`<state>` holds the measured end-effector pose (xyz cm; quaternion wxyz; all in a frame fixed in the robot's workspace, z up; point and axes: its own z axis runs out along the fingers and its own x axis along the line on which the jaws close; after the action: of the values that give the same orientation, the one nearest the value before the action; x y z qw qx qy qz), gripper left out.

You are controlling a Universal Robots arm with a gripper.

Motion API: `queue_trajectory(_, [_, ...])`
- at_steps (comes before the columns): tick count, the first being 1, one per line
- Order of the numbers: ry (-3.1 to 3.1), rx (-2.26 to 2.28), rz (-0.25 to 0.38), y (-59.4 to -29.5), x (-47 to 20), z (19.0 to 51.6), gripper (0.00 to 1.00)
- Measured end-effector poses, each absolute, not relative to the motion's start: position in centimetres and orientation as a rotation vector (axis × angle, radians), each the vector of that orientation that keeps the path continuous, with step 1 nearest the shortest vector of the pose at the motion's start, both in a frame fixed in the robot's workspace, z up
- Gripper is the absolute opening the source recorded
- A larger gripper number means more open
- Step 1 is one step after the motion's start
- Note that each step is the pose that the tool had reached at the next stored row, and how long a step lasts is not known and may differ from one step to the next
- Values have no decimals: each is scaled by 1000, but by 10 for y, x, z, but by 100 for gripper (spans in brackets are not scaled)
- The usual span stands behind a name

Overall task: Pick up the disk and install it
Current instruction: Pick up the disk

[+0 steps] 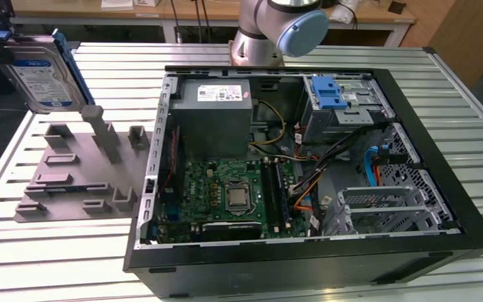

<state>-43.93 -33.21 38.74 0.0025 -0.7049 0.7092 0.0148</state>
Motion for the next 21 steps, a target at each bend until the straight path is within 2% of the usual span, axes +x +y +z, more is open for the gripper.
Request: queue_trajectory(21, [2224,-2211,46,-332,-439,398,36])
